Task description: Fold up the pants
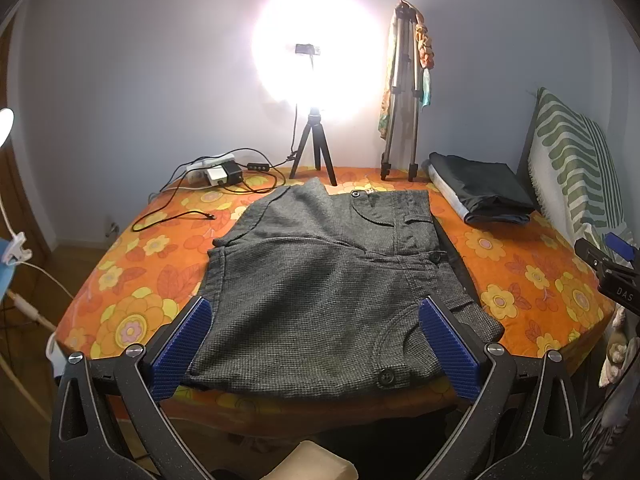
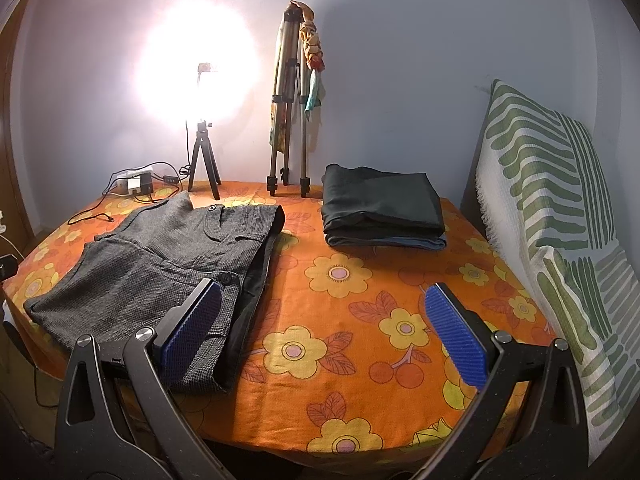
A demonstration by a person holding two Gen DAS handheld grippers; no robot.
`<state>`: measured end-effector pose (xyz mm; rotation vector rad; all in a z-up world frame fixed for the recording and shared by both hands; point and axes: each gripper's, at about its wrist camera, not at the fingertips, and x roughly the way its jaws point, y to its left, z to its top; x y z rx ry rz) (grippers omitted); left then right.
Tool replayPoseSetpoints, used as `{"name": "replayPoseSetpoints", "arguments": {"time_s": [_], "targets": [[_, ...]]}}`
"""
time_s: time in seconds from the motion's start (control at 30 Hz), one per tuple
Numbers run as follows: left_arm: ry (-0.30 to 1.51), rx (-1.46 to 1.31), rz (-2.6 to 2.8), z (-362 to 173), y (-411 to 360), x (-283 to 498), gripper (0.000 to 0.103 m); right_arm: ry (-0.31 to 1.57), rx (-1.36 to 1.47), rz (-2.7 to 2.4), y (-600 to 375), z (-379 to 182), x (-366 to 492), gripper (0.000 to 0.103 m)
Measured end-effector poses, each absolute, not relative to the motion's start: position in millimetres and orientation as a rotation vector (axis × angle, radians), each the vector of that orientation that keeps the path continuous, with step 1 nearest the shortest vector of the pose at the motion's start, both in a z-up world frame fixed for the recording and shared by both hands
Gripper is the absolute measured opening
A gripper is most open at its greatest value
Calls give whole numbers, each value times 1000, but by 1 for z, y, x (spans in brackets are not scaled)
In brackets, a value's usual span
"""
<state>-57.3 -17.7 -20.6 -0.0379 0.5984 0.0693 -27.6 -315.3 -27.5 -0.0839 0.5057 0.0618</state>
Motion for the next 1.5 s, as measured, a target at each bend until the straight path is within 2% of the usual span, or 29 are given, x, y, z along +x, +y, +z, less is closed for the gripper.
{"name": "replayPoseSetpoints", "arguments": {"time_s": [1.03, 1.33, 1.5], "targets": [[647, -101, 9, -45, 9, -63, 103, 567, -175, 297, -285, -53, -38, 103], [725, -100, 99, -57, 66, -65, 91, 634, -258, 395, -273, -88, -39, 103], [790, -166, 127, -68, 102, -66, 86, 676, -329, 464, -260, -105, -38, 96]]}}
